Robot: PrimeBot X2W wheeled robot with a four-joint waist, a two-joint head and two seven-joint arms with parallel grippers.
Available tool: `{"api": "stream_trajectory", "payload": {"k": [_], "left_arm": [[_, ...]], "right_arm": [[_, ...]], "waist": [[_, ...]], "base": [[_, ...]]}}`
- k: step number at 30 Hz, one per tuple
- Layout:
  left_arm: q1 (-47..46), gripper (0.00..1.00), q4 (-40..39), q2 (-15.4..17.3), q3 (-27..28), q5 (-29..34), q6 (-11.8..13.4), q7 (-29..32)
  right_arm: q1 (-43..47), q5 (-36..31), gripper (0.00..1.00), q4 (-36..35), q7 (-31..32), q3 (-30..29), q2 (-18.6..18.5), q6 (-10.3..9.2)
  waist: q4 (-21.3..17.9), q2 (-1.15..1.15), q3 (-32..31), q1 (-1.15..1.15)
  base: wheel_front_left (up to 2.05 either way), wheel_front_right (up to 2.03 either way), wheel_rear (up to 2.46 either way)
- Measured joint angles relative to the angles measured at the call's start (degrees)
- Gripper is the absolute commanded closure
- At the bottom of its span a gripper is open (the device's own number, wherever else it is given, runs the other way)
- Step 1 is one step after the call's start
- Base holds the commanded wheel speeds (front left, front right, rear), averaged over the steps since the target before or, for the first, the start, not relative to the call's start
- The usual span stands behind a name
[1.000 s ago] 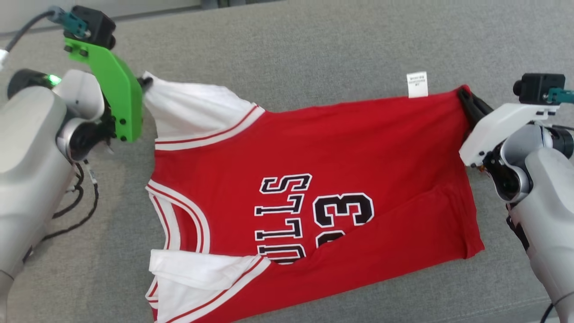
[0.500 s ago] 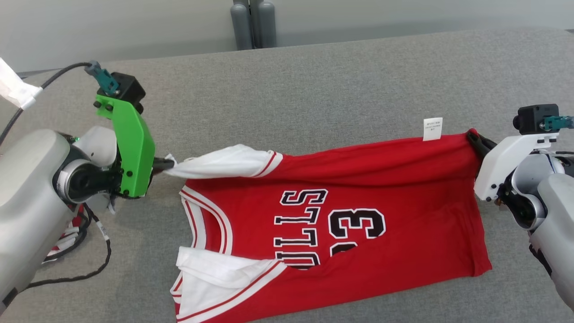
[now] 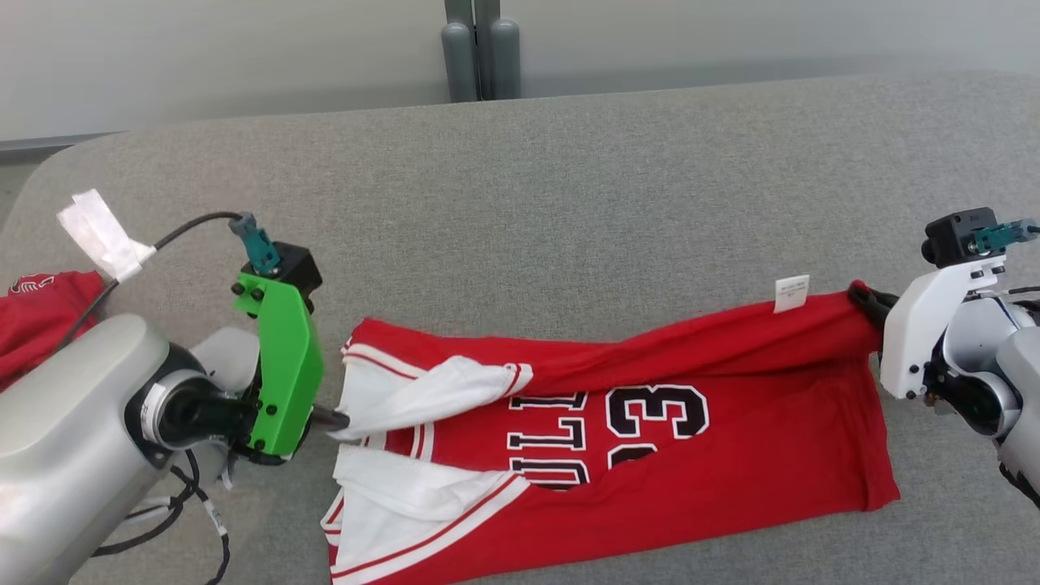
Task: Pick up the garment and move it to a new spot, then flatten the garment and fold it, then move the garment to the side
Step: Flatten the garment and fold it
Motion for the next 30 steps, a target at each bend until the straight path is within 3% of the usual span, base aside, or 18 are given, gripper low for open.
{"api": "stream_trajectory", "payload": {"k": [8,26,27,28,29,30], "left_arm": [[2.27,1.00,-4.43,1.82,-0.82,-2.41,2.34,2.70],[4.74,1.00,-6.98,2.11,-2.37,-3.68,4.22,4.92],[4.80,1.00,-6.91,2.04,-2.41,-3.68,4.23,4.91],[4.97,1.00,-6.72,1.96,-2.42,-3.68,4.23,4.81],[5.08,1.00,-6.54,1.87,-2.46,-3.68,4.23,4.81],[5.23,0.76,-6.25,1.72,-2.55,-3.68,4.22,4.81]], "right_arm": [[-1.53,1.88,1.00,-2.33,2.49,7.68,-5.23,0.00],[-5.71,9.17,1.00,-2.14,8.46,21.41,-8.11,0.00],[-5.92,9.57,0.78,-2.07,8.46,21.83,-8.18,0.00],[-6.10,10.17,0.31,-1.87,8.54,22.23,-8.17,0.00],[-6.18,10.49,0.02,-1.71,8.64,22.58,-8.17,0.00],[-6.25,10.87,0.00,-1.57,8.90,22.98,-8.17,0.00]], "waist": [[-0.59,0.00,-0.36,0.00],[-0.80,0.00,-0.20,0.00],[-0.84,0.00,-0.10,0.00],[-0.90,0.00,-0.01,0.00],[-0.95,0.00,0.02,0.00],[-1.00,0.00,0.01,0.00]], "base": [[0.00,0.00,0.00],[0.00,0.00,0.00],[0.00,0.00,0.00],[0.00,0.00,0.00],[0.00,0.00,0.00],[0.00,0.00,0.00]]}}
